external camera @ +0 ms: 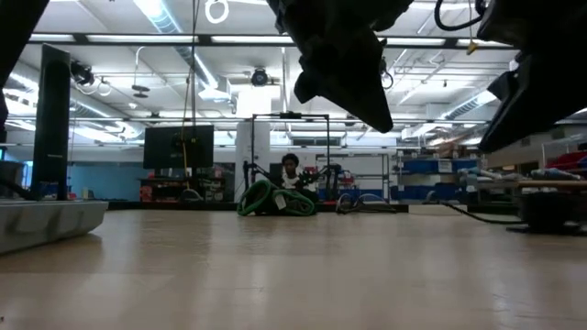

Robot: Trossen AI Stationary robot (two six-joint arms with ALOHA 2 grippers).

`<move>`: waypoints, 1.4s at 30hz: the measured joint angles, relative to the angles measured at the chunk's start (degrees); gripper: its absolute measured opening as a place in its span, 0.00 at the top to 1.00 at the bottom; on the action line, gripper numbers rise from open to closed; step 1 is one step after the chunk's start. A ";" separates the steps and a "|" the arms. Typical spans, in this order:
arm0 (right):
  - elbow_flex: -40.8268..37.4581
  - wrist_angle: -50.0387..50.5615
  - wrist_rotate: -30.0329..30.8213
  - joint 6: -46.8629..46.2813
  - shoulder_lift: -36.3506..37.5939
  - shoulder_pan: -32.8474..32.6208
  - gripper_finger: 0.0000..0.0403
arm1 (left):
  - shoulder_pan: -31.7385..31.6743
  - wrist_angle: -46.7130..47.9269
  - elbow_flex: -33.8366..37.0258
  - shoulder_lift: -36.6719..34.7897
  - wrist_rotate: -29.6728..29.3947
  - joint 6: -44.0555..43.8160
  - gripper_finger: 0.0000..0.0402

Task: Coil cords
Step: Coil the black wire into a spool

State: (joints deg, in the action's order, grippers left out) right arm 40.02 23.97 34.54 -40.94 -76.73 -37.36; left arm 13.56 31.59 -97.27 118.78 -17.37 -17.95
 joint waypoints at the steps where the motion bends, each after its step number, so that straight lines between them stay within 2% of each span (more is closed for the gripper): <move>1: -0.29 -0.68 0.53 -0.08 0.00 0.07 0.85 | 0.21 -0.68 0.00 -0.02 -0.87 0.38 1.00; 6: -0.36 -1.23 -2.10 -1.66 0.00 -0.38 0.73 | 1.16 -2.61 -0.07 -0.02 -2.18 1.23 1.00; 10: -0.27 -1.04 -3.16 -4.03 0.05 -1.69 0.58 | 2.15 -3.93 -0.07 -0.01 -4.69 3.43 1.00; 14: -0.27 0.74 -8.26 -8.44 1.28 -3.16 0.43 | 3.38 -7.61 -0.07 -0.02 -7.27 6.98 1.00; 17: -0.26 2.35 -7.42 -11.76 2.90 -5.09 0.38 | 4.09 -9.33 -0.07 -0.02 -7.46 8.49 1.00; 22: -0.16 10.37 -1.51 -17.77 4.82 -8.06 0.38 | 4.09 -13.04 1.00 -0.04 -8.01 8.68 1.00; 26: -0.16 17.61 -0.51 -23.85 5.83 -9.79 0.41 | 3.50 -16.51 1.07 -0.08 -7.44 8.49 1.00; 35: -0.16 23.43 1.42 -30.28 10.09 -12.51 0.45 | -0.09 -18.51 1.07 -0.09 6.39 10.98 1.00; 39: -0.16 31.39 4.30 -37.37 10.48 -11.88 0.47 | -1.33 -19.18 1.07 -0.09 7.42 11.87 1.00; 42: -0.59 32.23 1.99 -39.83 10.38 -10.17 0.48 | -2.50 -19.31 1.07 -0.09 6.97 12.65 0.97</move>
State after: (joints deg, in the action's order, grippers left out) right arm 39.43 56.20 36.53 -80.77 -66.35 -47.54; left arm 11.06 12.28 -96.20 118.69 -10.40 -5.30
